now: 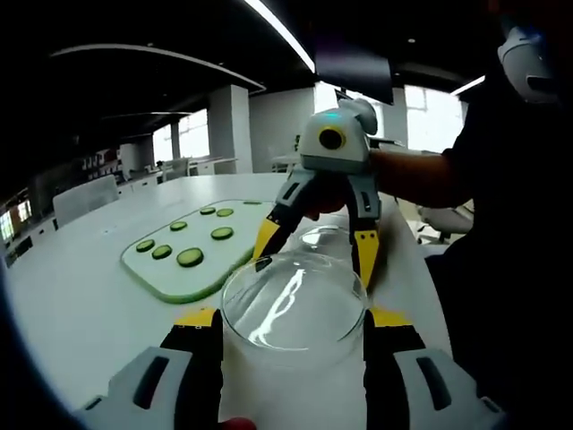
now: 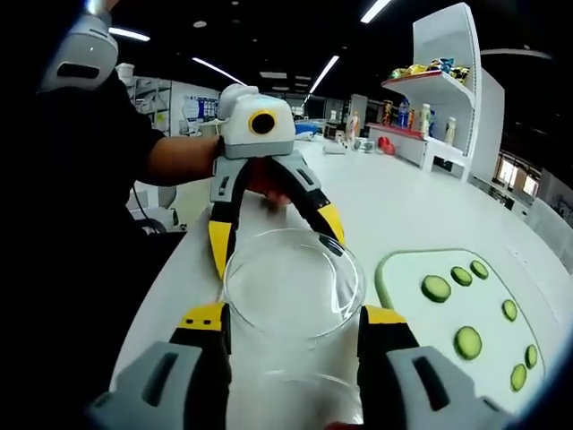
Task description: Open the petri dish lid, add cucumber slices into the petri dish, and close the lid
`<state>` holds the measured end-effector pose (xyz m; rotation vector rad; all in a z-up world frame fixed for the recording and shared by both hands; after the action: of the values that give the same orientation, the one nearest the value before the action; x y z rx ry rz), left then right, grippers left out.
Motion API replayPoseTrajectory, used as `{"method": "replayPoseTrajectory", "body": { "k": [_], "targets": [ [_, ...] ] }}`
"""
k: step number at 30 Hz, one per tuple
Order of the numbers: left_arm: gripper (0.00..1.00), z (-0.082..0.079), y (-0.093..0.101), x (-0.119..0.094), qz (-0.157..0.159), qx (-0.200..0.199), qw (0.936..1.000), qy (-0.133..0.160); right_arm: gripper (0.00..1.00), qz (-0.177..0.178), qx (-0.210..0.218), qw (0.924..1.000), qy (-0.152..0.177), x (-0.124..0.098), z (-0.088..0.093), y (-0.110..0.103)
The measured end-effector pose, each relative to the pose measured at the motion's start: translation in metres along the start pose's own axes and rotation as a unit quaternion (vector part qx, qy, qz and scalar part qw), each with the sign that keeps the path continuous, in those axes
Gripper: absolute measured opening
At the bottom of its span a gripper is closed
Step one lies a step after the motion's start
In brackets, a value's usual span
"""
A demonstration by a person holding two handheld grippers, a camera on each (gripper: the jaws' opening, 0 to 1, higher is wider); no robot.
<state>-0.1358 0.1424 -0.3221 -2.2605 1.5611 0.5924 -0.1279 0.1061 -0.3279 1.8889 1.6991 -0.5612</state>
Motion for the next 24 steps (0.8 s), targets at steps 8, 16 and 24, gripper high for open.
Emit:
{"method": "replayPoseTrajectory", "body": {
  "k": [8,16,24],
  "targets": [
    [0.63,0.0033,0.0020,0.0037,0.007,-0.009,0.9999,-0.012,0.57,-0.005,0.005,1.0000,-0.004,0.0003,0.0022,0.0000],
    [0.64,0.0043,0.0017,0.0053,0.008,-0.016,0.9997,-0.015,0.58,-0.005,0.012,0.9999,-0.003,0.0019,0.0023,0.0027],
    [0.66,0.0032,0.0017,0.0060,0.007,-0.026,0.9996,-0.012,0.58,-0.001,0.011,0.9999,-0.005,0.0013,0.0024,0.0040]
  ]
}}
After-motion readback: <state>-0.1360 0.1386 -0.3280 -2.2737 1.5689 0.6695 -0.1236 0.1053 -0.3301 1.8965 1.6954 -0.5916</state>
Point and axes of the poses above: the point that each gripper's makers call its tool centre point, and the gripper's own axes: x roughly forward along the fingers, y roughly to its right, z roughly out of its underside, the point moved 1 cm from there along -x, roughly backward along the fingers, and after that the axes turned 10 degrees about -y, right-handed, at the moved point
